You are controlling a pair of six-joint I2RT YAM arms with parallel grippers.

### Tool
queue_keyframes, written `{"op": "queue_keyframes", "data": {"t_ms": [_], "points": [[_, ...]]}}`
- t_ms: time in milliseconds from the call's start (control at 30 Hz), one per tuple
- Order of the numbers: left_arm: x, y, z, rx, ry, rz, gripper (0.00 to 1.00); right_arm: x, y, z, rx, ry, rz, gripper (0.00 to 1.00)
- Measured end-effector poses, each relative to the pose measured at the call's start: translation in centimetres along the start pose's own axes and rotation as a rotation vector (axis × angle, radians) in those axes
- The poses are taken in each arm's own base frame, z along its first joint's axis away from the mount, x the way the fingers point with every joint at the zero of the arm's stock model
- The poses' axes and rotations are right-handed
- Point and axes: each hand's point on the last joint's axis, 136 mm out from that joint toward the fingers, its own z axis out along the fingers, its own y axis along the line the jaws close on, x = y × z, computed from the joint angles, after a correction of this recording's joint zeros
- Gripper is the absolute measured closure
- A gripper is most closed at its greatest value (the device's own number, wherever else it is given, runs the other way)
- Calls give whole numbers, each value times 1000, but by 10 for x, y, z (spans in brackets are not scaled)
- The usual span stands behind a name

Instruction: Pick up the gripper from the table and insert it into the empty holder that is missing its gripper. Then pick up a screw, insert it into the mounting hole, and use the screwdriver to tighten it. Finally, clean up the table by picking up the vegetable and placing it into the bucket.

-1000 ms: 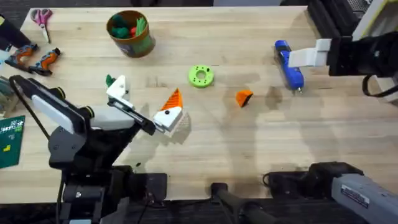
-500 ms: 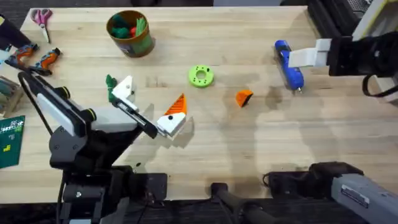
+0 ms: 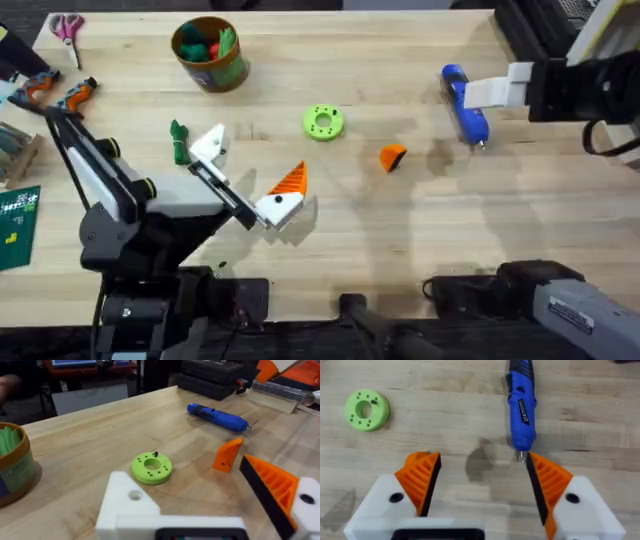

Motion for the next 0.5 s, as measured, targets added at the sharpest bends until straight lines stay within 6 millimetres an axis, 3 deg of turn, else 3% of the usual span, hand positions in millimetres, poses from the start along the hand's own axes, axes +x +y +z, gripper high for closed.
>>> {"op": "queue_keyframes", "data": {"t_ms": [500], "points": [[0,-3,0,15,2,-1,26,0,0,0,0,0,0,8]]}}
